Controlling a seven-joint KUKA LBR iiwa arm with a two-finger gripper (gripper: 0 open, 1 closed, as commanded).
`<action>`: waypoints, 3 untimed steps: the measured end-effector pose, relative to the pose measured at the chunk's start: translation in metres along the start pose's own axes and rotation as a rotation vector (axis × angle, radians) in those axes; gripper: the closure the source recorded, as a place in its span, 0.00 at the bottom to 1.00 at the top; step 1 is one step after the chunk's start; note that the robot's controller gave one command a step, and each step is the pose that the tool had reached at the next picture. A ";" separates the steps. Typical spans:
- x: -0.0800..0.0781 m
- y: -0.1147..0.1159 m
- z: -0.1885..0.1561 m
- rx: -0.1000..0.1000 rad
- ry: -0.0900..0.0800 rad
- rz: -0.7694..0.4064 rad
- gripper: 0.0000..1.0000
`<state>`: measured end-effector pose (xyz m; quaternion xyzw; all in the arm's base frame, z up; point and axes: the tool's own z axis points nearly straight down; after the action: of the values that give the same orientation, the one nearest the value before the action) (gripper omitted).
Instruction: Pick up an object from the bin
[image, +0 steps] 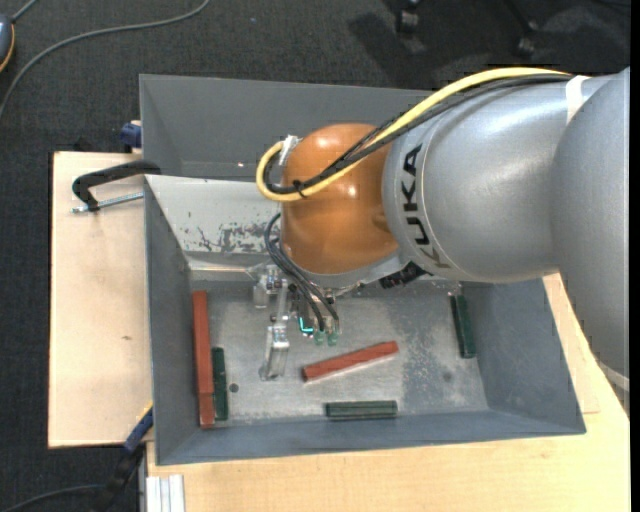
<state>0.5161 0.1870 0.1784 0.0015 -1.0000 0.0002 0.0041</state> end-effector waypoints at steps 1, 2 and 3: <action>0.008 0.003 0.092 0.001 0.000 -0.022 0.00; -0.023 -0.055 0.109 0.001 -0.010 -0.027 0.00; 0.004 -0.148 0.107 0.002 -0.011 -0.239 0.00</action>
Offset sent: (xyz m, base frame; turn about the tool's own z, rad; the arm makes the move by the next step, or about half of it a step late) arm -0.0063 0.0027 -0.0883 -0.0201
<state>0.5115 0.0388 0.0715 0.1205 -0.9927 0.0009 -0.0013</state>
